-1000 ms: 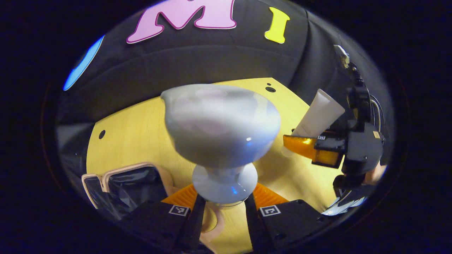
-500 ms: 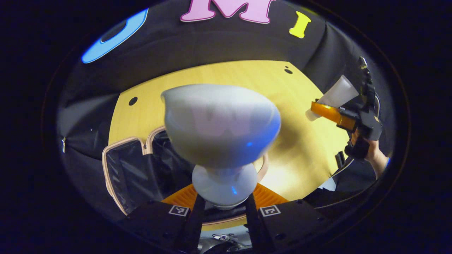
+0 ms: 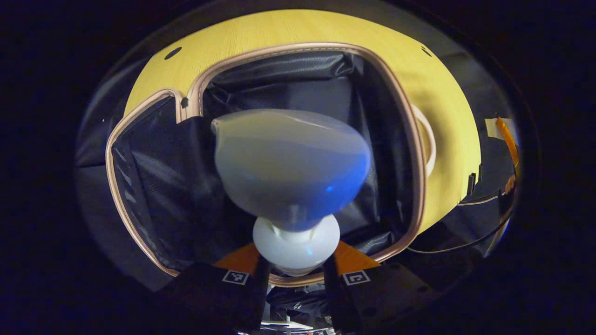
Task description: First open the suitcase, pack the skin care products into it, and then close the suitcase.
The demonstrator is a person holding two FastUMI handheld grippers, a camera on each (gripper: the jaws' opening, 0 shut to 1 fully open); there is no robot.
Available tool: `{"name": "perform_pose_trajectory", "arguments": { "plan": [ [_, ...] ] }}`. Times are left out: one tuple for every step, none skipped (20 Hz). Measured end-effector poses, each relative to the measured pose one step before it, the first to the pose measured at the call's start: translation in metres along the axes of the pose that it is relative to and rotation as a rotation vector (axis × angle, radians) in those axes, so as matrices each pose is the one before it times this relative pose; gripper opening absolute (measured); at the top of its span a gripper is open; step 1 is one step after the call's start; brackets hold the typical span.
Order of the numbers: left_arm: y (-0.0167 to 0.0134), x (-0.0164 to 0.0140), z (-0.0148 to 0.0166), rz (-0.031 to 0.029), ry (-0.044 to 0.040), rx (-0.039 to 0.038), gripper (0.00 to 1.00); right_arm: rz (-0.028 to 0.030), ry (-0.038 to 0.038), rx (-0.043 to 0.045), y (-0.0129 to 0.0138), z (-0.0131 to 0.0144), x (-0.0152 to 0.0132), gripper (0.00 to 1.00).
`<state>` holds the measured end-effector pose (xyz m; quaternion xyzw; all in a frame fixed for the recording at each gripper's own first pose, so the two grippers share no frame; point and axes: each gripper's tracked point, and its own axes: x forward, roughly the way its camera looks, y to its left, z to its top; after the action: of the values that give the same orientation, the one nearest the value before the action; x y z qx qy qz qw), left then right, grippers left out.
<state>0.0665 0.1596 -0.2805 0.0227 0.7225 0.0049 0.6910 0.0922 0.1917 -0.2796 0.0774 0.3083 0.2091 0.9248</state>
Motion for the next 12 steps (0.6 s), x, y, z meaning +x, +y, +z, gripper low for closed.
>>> {"name": "perform_pose_trajectory", "arguments": {
  "plan": [
    [0.00077, 0.00652, 0.00182, 0.00063, 0.02136, -0.00204, 0.58, -0.00684, -0.00642, -0.00348, 0.00010, 0.00107, -0.00550, 0.51],
    [-0.00056, 0.00693, 0.00145, -0.01070, 0.01672, 0.00279, 0.58, -0.00803, -0.00257, 0.00015, -0.00082, -0.00070, -0.00471, 0.51],
    [-0.00249, 0.00602, 0.00056, -0.01498, 0.01713, -0.00928, 0.58, -0.00812, -0.00153, 0.00214, -0.00094, -0.00041, -0.00468, 0.51],
    [-0.00211, 0.00564, 0.00175, -0.01279, 0.01257, -0.01310, 0.58, -0.00826, 0.00005, 0.00134, -0.00112, -0.00116, -0.00468, 0.51],
    [-0.00177, 0.00385, 0.00181, -0.01204, 0.00518, 0.00031, 0.61, -0.00730, 0.00082, -0.00241, -0.00093, -0.00175, -0.00317, 0.51],
    [-0.00122, 0.00375, 0.00186, -0.00506, 0.00721, 0.00286, 0.62, -0.00959, 0.00428, -0.00634, -0.00009, -0.00213, -0.00077, 0.51],
    [-0.00022, 0.00258, 0.00056, -0.00130, 0.00514, -0.00127, 0.58, -0.01027, 0.00923, -0.00618, -0.00149, -0.00321, -0.00103, 0.51],
    [0.00062, -0.00053, 0.00245, 0.00523, -0.00373, -0.00323, 0.55, -0.00457, 0.00852, -0.00237, -0.00022, -0.00263, -0.00173, 0.51],
    [-0.00013, -0.00027, 0.00212, 0.00004, -0.01350, 0.00156, 0.65, 0.00145, 0.00621, 0.00013, 0.00201, -0.00167, -0.00064, 0.51],
    [-0.00105, -0.00261, 0.00099, -0.00048, -0.01934, 0.00962, 0.62, 0.00354, 0.00609, -0.00174, 0.00444, 0.00021, 0.00064, 0.51],
    [0.00153, -0.00193, 0.00008, 0.00128, -0.02445, 0.01391, 0.63, 0.00330, 0.01290, -0.00523, 0.00589, -0.00123, 0.00142, 0.51],
    [-0.00046, -0.00651, -0.00206, -0.00073, -0.01514, 0.01151, 0.62, -0.00381, 0.01685, -0.01315, 0.00585, -0.00263, 0.00237, 0.51]
  ]
}}
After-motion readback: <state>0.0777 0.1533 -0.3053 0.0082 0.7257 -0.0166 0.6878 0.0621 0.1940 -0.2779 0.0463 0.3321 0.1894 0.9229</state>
